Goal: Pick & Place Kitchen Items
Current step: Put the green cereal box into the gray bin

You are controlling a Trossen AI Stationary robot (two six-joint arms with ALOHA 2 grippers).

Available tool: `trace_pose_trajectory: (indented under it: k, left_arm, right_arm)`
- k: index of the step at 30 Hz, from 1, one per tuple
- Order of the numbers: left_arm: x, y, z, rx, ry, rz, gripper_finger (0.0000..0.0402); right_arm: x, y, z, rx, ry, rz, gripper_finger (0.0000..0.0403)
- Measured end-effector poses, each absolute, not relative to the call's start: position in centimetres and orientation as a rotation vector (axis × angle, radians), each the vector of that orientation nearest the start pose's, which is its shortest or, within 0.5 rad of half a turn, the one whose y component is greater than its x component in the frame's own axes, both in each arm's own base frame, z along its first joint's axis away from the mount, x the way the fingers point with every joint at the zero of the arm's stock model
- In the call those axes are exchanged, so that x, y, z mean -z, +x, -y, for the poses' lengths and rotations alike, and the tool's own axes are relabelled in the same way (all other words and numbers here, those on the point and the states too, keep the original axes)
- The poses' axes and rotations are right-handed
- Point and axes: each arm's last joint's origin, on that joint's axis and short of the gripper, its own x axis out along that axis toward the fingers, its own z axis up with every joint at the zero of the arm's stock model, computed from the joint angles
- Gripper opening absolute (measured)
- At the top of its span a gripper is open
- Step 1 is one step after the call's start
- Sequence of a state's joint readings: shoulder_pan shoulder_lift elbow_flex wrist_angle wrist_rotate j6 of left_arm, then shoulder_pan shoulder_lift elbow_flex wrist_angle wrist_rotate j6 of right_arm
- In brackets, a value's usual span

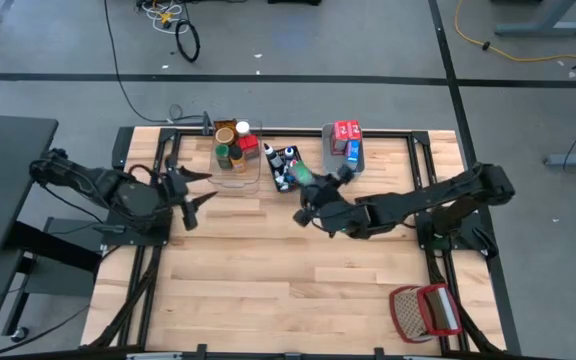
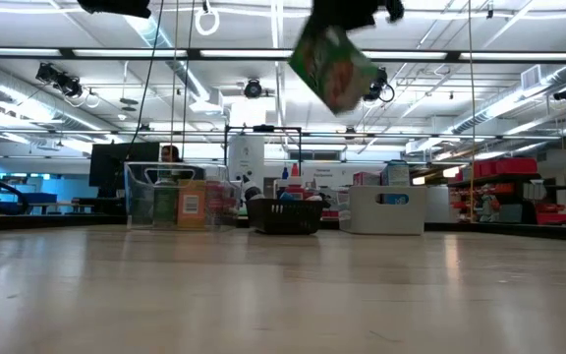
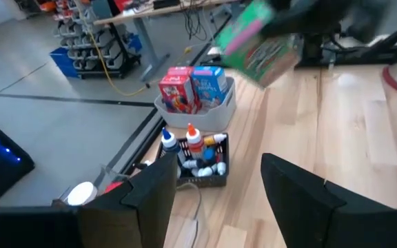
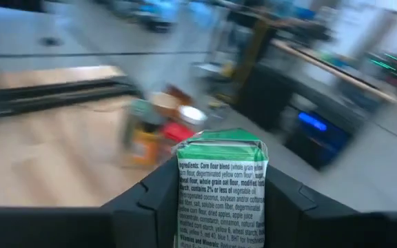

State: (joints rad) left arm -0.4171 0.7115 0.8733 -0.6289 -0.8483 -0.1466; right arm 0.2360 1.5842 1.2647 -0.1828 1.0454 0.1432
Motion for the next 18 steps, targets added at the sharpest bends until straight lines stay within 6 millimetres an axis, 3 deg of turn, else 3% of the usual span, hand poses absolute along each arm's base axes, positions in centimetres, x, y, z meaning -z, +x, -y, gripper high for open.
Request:
trace_pose_trajectory:
  k: [7, 13, 18]
  left_arm:
    - [-33.4, 13.0, 3.4, -0.442, 0.158, -0.358, 0.0222]
    - [-32.8, 14.0, 4.0, -0.396, 0.158, -0.400, 0.0222]
    - [-32.3, 14.8, 4.3, -0.397, 0.183, -0.434, 0.0222]
  right_arm:
    - [-24.0, 33.8, -0.9, 1.098, -0.070, -0.230, 0.0158]
    - [-22.3, 32.6, 3.8, 1.225, -0.032, -0.123, 0.0158]
    - [-20.8, 31.5, 7.0, 1.216, 0.035, -0.118, 0.0158]
